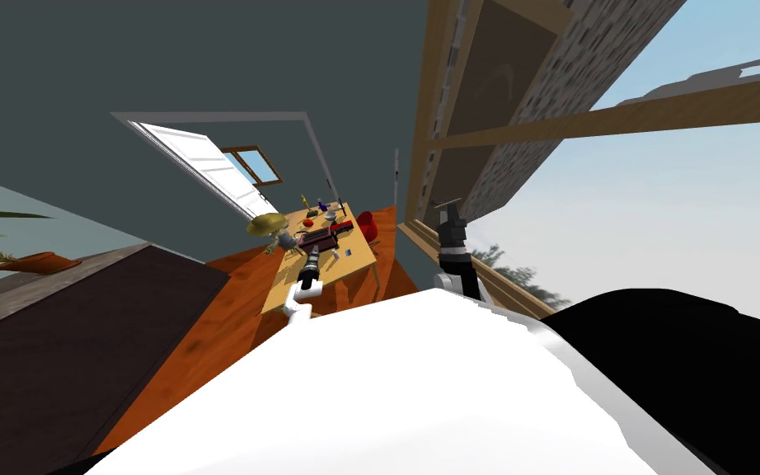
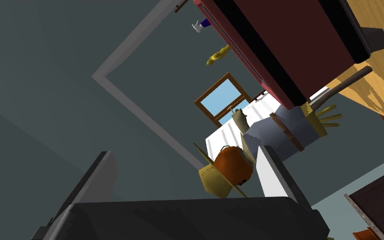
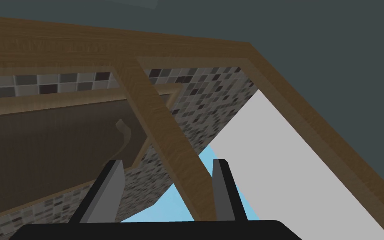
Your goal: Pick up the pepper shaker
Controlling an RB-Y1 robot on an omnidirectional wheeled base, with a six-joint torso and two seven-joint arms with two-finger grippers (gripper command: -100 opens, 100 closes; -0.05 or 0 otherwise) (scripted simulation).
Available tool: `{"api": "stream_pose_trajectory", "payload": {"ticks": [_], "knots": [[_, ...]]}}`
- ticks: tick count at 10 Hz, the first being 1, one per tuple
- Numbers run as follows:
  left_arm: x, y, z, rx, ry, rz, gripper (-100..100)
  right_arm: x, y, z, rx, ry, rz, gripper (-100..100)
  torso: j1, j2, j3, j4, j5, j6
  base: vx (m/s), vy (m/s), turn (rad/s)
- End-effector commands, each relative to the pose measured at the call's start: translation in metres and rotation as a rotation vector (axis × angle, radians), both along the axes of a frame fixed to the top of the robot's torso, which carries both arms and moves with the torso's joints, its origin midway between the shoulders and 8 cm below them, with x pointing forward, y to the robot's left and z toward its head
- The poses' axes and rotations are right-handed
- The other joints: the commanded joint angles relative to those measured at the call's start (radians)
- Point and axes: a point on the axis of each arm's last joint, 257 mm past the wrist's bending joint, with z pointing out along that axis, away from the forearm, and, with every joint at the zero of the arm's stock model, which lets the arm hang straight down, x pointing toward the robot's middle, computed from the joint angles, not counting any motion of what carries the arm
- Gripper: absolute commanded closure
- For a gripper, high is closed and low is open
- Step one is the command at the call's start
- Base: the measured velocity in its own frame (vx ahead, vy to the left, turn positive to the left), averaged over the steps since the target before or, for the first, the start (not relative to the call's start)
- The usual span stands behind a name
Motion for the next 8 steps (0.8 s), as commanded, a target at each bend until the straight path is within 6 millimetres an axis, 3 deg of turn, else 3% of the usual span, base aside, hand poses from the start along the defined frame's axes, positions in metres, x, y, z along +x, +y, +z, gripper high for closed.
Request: {"api": "stream_pose_trajectory", "payload": {"ticks": [1,4,8], "knots": [[0.009,0.007,-0.01,0.012,0.048,0.02,-100,0.0,0.0,0.0,0.0,0.0,0.0,0,0.0,0.0,0.0,0.0,0.0,0.0,-0.013,-0.028,-0.102],[0.007,0.016,-0.049,0.01,0.148,0.045,-100,0.0,0.0,0.0,0.0,0.0,0.0,0,0.0,0.0,0.0,0.0,0.0,0.0,-0.006,-0.021,-0.093],[0.01,0.028,-0.076,0.03,0.252,0.083,-100,0.0,0.0,0.0,0.0,0.0,0.0,0,0.001,-0.001,0.0,0.0,0.0,0.0,0.004,-0.015,-0.08]]}}
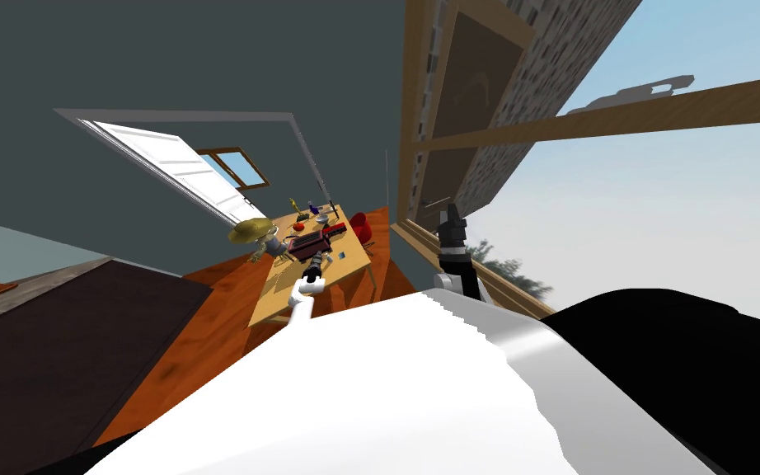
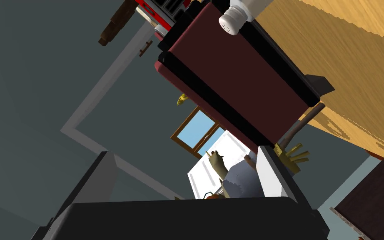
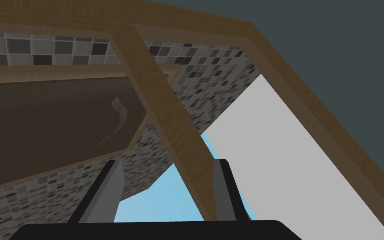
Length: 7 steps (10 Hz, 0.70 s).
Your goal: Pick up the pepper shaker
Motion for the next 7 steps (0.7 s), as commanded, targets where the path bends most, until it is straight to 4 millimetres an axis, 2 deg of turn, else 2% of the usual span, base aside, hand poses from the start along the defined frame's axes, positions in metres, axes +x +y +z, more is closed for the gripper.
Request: {"api": "stream_pose_trajectory", "payload": {"ticks": [1,4,6,7], "knots": [[-0.006,0.005,-0.017,0.0,0.046,0.013,-100,0.0,0.0,0.0,0.0,0.0,0.0,0,0.0,0.0,0.0,0.0,0.0,0.0,0.009,-0.01,-0.078],[-0.011,0.018,-0.048,0.022,0.161,0.051,-100,0.0,0.0,0.0,0.0,0.0,0.0,0,0.0,0.0,0.0,0.0,0.0,-0.001,0.016,-0.013,-0.101],[-0.014,0.025,-0.058,0.036,0.207,0.068,-100,0.0,0.0,0.0,0.0,0.0,0.0,0,0.0,-0.001,0.0,0.0,0.0,-0.001,0.024,-0.01,-0.099],[-0.02,0.026,-0.069,0.032,0.232,0.072,-100,0.0,0.0,0.0,0.0,0.0,0.0,0,0.0,-0.001,-0.001,0.0,0.0,0.0,0.025,-0.005,-0.065]]}}
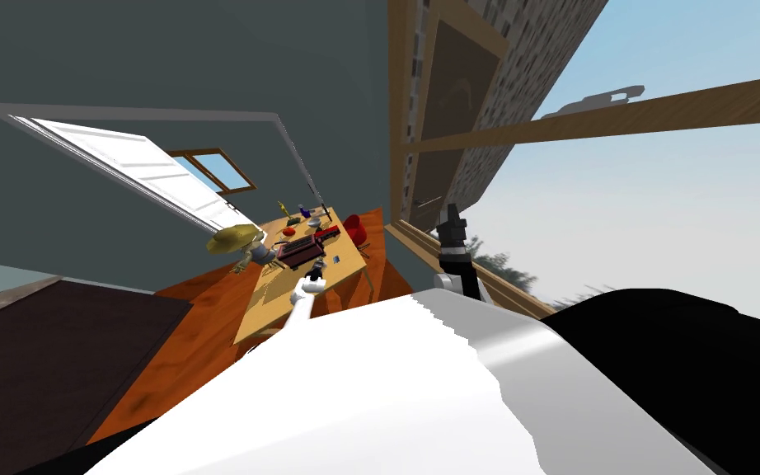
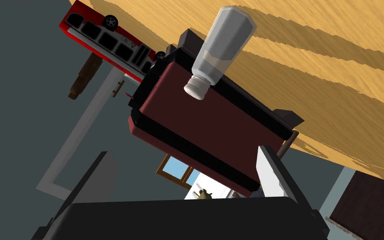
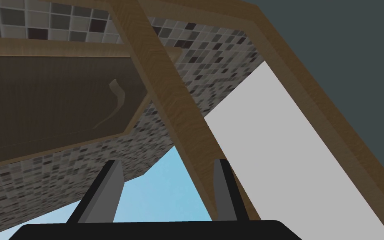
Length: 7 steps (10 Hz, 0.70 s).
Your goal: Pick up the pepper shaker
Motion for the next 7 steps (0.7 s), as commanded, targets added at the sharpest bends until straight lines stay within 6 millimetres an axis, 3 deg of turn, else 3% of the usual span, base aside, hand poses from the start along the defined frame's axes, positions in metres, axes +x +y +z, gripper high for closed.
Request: {"api": "stream_pose_trajectory", "payload": {"ticks": [1,7], "knots": [[-0.01,0.008,-0.018,0.014,0.071,0.023,-100,0.0,0.0,0.0,0.0,0.0,0.0,0,0.0,0.0,0.0,0.0,0.0,0.0,0.025,-0.011,-0.116],[-0.039,0.032,-0.056,0.057,0.234,0.079,-100,0.0,0.0,0.0,0.0,0.0,0.0,0,0.001,-0.002,-0.001,0.0,0.0,0.0,0.042,0.006,-0.098]]}}
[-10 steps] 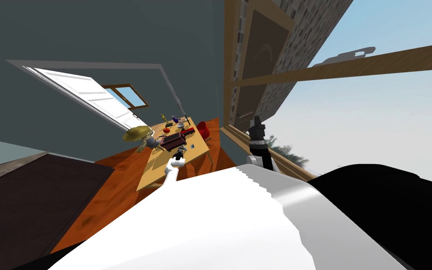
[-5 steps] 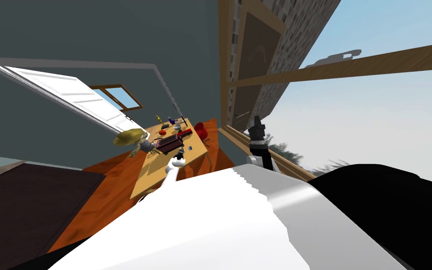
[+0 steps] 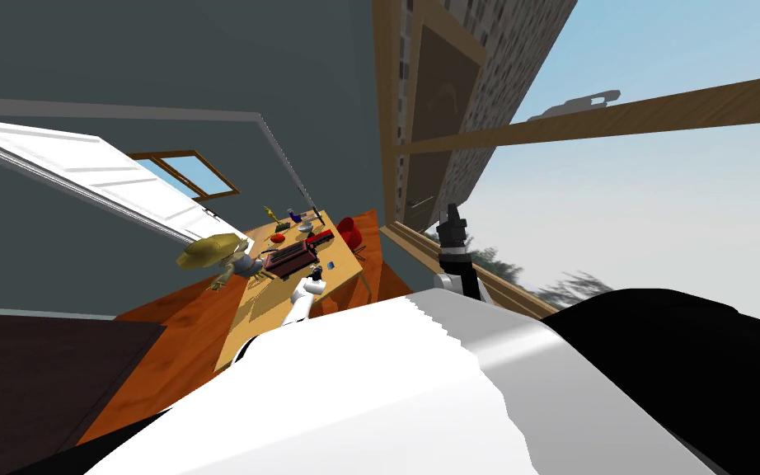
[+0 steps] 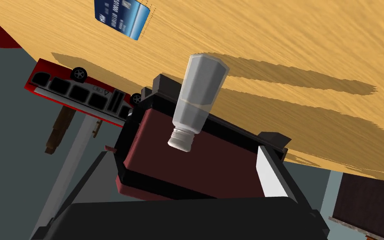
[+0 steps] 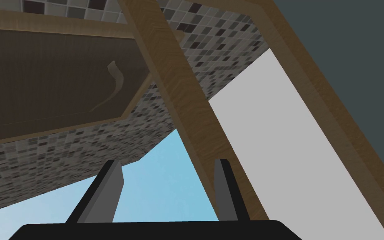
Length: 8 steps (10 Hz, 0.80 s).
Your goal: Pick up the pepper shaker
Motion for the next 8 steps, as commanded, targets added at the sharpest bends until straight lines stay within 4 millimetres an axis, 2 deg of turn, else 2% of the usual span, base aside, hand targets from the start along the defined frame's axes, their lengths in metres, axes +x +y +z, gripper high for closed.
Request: {"api": "stream_pose_trajectory", "payload": {"ticks": [1,3,6,8], "knots": [[-0.009,0.01,-0.008,0.019,0.047,0.019,-100,0.0,0.0,0.0,0.0,0.0,0.0,0,0.0,0.0,0.0,0.0,0.0,0.0,0.047,0.0,-0.094],[-0.019,0.018,-0.017,0.035,0.092,0.036,-100,0.0,0.0,0.0,0.0,0.0,0.0,0,-0.001,0.001,0.0,0.0,0.0,0.0,0.043,0.009,-0.066],[-0.052,0.041,-0.037,0.077,0.213,0.082,-100,0.0,0.0,0.0,0.0,0.0,0.0,0,0.002,-0.002,-0.001,0.0,0.0,0.0,0.087,0.033,-0.138],[-0.052,0.041,-0.037,0.077,0.213,0.082,-100,0.0,0.0,0.0,0.0,0.0,0.0,0,0.001,-0.001,-0.001,0.0,0.0,0.0,0.042,0.017,-0.006]]}}
